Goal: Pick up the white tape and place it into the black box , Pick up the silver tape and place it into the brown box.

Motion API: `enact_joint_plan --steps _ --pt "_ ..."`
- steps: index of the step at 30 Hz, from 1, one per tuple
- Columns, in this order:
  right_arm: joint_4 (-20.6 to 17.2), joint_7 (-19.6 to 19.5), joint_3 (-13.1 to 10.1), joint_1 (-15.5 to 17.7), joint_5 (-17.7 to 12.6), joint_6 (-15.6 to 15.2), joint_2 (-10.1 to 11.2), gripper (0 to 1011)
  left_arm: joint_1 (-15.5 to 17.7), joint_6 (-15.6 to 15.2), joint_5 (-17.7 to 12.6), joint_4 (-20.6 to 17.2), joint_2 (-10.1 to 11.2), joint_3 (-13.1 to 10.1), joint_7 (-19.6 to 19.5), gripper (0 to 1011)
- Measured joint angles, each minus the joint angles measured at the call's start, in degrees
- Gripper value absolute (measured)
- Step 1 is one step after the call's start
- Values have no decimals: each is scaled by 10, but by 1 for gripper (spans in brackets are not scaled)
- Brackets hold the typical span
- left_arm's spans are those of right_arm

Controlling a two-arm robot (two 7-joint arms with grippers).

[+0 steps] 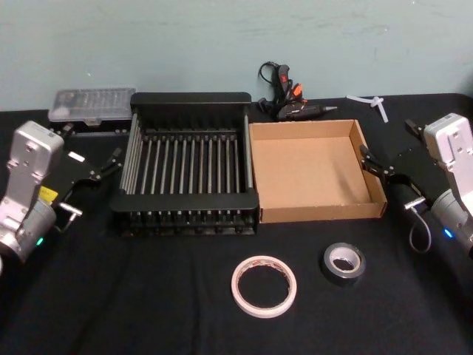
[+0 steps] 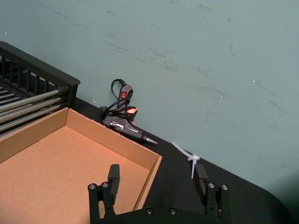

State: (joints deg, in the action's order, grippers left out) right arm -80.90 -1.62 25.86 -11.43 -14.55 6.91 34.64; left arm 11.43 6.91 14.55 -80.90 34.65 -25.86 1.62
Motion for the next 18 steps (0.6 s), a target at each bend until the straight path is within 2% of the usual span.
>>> enact_joint_plan --steps 18 --pt "0 0 0 0 0 0 0 1002 0 0 0 0 0 0 0 1001"
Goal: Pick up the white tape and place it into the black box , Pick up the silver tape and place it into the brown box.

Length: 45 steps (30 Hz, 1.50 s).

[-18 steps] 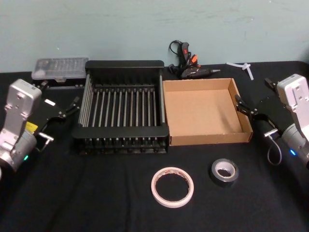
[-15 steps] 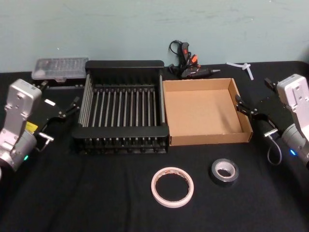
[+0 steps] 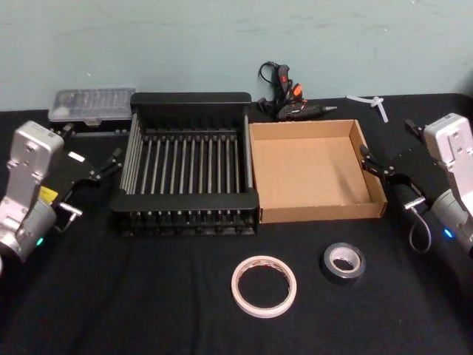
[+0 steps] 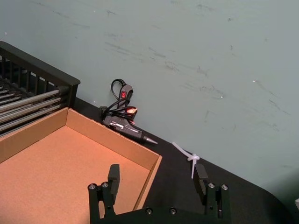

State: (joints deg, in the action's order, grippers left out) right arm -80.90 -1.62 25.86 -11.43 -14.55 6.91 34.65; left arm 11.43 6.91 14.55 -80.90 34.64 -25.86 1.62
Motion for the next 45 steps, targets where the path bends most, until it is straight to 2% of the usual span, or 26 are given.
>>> enact_joint_plan --steps 45 --pt "0 0 0 0 0 0 0 1002 0 0 0 0 0 0 0 1001"
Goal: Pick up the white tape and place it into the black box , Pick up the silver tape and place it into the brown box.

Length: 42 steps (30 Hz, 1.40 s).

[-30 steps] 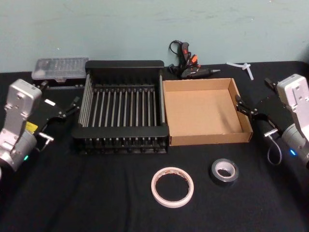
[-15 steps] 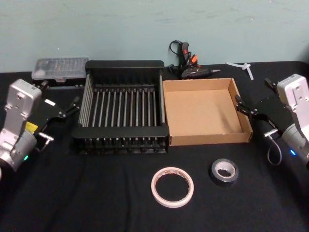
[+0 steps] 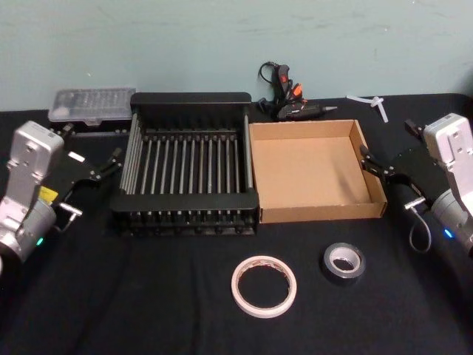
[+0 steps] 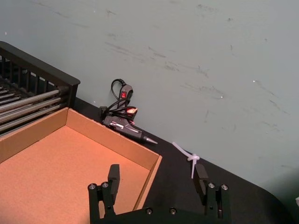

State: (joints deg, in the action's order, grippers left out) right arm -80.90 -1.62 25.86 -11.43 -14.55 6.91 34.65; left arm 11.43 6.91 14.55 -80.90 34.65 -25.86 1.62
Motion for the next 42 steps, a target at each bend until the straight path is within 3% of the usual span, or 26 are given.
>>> enact_joint_plan --steps 7,16,42 --pt "0 0 0 0 0 0 0 1002 0 0 0 0 0 0 0 1001" --pt "-21 23 -24 14 -18 -19 -3 1002 0 0 0 0 0 0 0 1001" --pt "-186 86 -87 109 -94 -202 29 1002 0 0 0 0 0 0 0 1001"
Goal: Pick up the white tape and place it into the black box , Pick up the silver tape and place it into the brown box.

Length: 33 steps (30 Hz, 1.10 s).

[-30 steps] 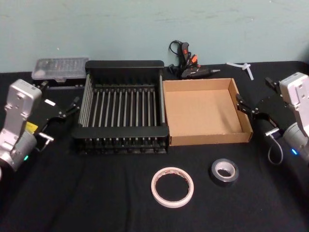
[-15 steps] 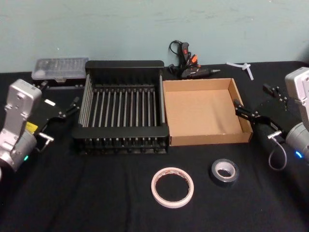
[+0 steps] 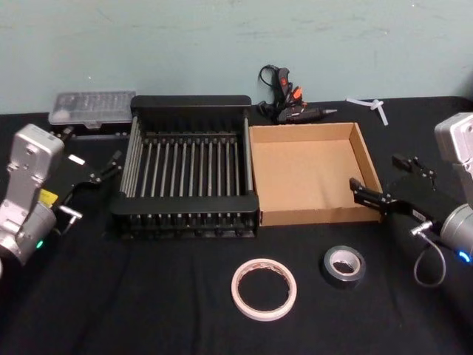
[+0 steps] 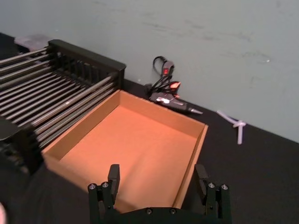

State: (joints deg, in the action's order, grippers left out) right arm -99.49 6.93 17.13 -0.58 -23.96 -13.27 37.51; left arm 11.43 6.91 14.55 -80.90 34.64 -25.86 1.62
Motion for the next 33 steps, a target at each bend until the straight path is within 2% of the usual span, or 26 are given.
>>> enact_joint_plan --steps 17,27,33 --pt "-70 7 -37 83 -15 -54 5 1002 0 0 0 0 0 0 0 1001" --pt "-91 15 -53 119 -20 -84 5 1002 0 0 0 0 0 0 0 1001" --pt "-94 23 -56 128 -18 -98 4 1002 0 0 0 0 0 0 0 1001"
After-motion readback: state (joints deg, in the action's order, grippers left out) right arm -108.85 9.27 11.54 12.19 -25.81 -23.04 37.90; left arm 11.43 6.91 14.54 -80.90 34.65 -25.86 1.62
